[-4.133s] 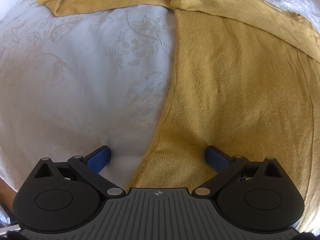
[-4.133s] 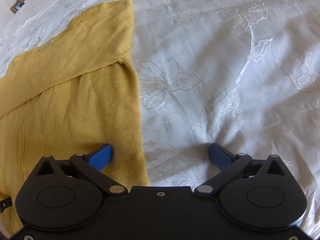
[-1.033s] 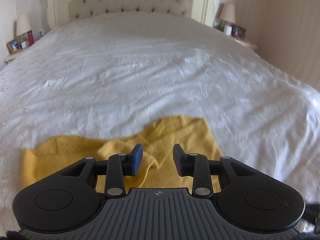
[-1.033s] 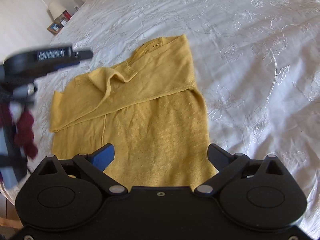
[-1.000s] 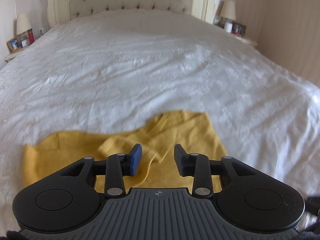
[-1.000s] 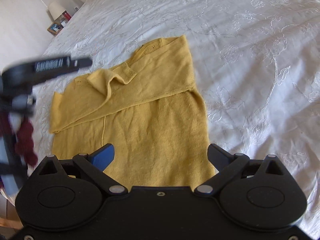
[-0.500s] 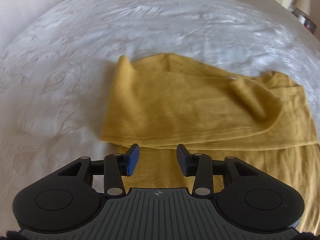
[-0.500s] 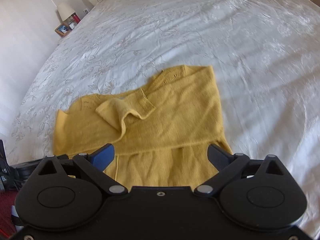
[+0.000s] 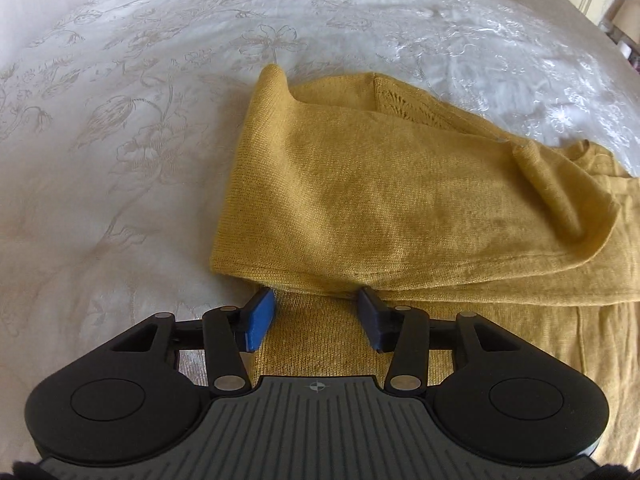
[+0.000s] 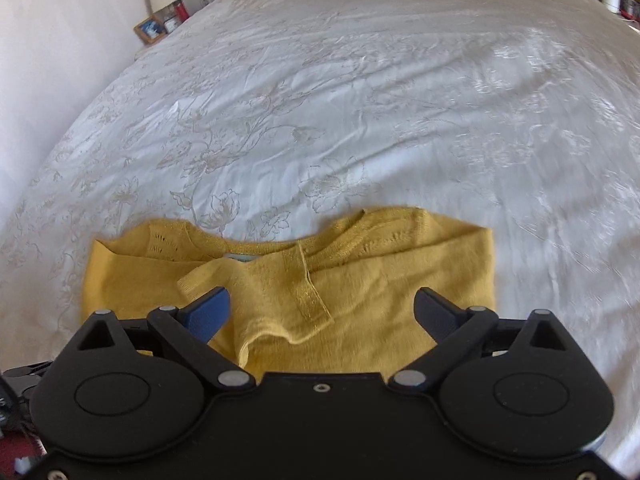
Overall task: Fold small clothes
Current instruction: 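Move the right gripper to the sweater's side edge and grasp it, then lift the side edge with the right gripper and fold it inward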
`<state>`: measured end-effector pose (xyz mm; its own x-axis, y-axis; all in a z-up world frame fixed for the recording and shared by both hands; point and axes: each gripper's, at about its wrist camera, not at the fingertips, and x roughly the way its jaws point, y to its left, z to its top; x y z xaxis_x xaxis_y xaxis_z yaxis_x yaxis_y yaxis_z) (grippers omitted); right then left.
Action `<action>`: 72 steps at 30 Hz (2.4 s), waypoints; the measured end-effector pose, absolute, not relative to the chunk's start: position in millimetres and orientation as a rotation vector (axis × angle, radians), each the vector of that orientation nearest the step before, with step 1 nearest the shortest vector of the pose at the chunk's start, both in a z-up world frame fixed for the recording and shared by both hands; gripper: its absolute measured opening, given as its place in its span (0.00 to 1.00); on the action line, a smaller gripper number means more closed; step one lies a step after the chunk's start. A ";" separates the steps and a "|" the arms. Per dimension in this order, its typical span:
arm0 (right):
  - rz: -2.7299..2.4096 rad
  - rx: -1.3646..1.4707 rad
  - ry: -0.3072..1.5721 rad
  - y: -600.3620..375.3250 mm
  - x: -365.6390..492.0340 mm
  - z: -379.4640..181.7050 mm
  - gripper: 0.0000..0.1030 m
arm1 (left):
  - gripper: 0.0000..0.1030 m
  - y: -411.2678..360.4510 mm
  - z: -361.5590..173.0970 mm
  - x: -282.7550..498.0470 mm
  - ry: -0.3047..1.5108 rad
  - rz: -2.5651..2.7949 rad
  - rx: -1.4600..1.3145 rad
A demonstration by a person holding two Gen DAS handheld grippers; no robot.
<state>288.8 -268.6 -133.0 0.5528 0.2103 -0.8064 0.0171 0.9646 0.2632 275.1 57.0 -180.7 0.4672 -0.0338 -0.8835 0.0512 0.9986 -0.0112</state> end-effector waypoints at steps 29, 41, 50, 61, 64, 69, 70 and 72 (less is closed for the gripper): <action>0.249 0.375 0.845 -270.9 296.2 -75.9 0.14 | 0.46 58.6 -172.5 273.6 1.088 -0.092 0.028; 0.043 0.355 0.881 -322.2 271.9 -88.5 0.14 | 0.46 58.2 -175.2 288.8 1.105 -0.024 -0.011; 0.089 0.406 0.941 -323.9 276.4 -101.1 0.50 | 0.46 53.0 -174.6 287.9 1.103 0.009 0.022; 0.004 0.337 1.072 -329.0 294.7 -172.3 0.61 | 0.47 76.6 -174.0 292.5 1.093 0.074 -0.004; 0.004 0.385 1.103 -337.4 299.8 -185.1 0.62 | 0.49 78.2 -175.0 294.8 1.095 0.074 -0.011; 0.052 0.433 1.100 -338.7 299.1 -182.8 0.14 | 0.50 78.3 -174.5 294.1 1.092 0.078 -0.018; 0.070 0.442 1.077 -336.6 297.1 -174.3 0.14 | 0.50 79.0 -174.5 293.7 1.091 0.076 -0.020; 0.122 0.483 1.011 -331.8 293.6 -151.0 0.14 | 0.50 80.0 -174.6 292.7 1.089 0.073 -0.021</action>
<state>293.6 -331.8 -151.0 0.5342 0.3174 -0.7835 0.1217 0.8883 0.4428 292.7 80.0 -174.6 0.4611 0.0489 -0.8860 -0.0699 0.9974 0.0187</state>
